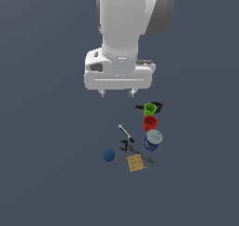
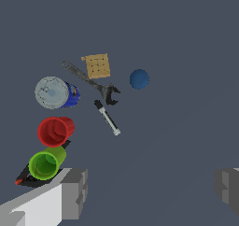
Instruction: Pick up a designated object from a clutter of objects.
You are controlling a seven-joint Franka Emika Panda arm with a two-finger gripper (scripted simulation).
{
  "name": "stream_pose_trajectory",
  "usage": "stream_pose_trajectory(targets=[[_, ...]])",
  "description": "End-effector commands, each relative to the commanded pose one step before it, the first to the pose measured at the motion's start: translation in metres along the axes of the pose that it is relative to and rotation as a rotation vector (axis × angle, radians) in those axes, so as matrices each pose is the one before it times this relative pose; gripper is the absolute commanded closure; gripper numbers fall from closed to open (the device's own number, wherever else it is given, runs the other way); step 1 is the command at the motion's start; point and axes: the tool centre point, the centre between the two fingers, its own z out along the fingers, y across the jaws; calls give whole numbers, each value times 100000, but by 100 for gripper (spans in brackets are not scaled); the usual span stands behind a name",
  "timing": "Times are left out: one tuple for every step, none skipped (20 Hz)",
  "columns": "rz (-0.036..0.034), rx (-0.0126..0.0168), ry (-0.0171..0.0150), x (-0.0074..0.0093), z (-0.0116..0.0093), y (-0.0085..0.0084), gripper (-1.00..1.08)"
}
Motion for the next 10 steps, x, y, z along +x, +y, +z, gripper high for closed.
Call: stream_pose_trajectory(targets=[[6, 401, 11, 800, 832, 157, -92], [2, 191, 40, 393, 404, 79, -92], [5, 196, 45, 422, 445, 86, -92], [9, 218, 50, 448, 488, 98, -92], [13, 223, 51, 473, 535, 106, -92], [17, 232, 55, 497, 583, 117, -92], [23, 240, 60, 520, 633, 128, -92], [28, 244, 64, 540, 685, 139, -92], [35, 251, 69, 557, 740, 152, -92], [40, 250, 72, 565, 788, 162, -92]])
